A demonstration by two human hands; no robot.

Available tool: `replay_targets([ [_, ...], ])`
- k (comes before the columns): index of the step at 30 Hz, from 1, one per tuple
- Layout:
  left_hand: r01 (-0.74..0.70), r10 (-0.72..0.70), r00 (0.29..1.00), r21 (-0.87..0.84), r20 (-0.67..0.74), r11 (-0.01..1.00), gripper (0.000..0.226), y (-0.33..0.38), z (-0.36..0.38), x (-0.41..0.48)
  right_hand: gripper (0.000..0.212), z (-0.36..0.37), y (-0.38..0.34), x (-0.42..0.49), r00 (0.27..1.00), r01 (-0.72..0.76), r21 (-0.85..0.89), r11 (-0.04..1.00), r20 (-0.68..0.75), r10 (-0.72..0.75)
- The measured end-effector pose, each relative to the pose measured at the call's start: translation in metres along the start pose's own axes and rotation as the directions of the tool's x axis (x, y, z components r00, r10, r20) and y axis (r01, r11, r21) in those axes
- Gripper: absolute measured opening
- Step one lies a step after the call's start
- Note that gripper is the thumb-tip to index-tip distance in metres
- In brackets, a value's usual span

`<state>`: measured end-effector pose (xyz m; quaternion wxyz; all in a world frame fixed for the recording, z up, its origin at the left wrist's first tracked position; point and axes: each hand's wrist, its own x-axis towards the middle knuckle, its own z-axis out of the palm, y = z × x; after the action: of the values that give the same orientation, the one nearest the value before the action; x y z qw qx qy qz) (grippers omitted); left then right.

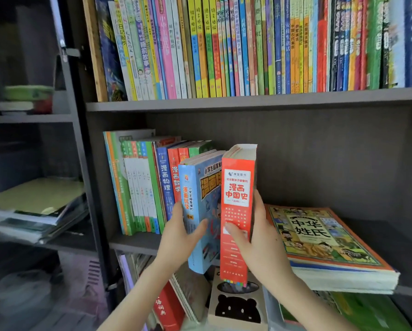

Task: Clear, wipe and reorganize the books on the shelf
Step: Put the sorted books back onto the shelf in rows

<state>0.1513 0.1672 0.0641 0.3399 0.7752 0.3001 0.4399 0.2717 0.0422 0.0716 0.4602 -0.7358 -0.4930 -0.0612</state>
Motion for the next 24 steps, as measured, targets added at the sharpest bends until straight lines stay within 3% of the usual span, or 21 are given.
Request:
replay_targets([
  [7, 0.029, -0.005, 0.986, 0.147, -0.164, 0.989, 0.042, 0.019, 0.021, -0.001, 0.115, 0.031, -0.004, -0.014, 0.991, -0.129, -0.052, 0.990, -0.025, 0.128],
  [13, 0.014, 0.036, 0.960, 0.178, -0.278, 0.984, 0.036, 0.026, 0.007, -0.009, 0.104, 0.039, 0.004, -0.012, 0.975, -0.205, 0.016, 0.979, -0.089, 0.206],
  [16, 0.039, -0.009, 0.923, 0.070, -0.386, 0.997, 0.031, 0.044, -0.025, -0.006, 0.100, 0.041, 0.010, -0.008, 0.969, -0.219, 0.079, 0.972, -0.097, 0.226],
  [19, 0.041, -0.045, 0.913, -0.018, -0.406, 0.999, 0.025, 0.055, -0.060, -0.008, 0.097, 0.048, 0.015, -0.001, 0.977, -0.176, 0.164, 0.971, -0.090, 0.193],
  [24, 0.026, -0.034, 0.892, -0.024, -0.451, 0.999, 0.027, 0.060, -0.096, -0.026, 0.087, 0.063, 0.021, 0.028, 0.985, -0.127, 0.241, 0.962, -0.082, 0.150],
])
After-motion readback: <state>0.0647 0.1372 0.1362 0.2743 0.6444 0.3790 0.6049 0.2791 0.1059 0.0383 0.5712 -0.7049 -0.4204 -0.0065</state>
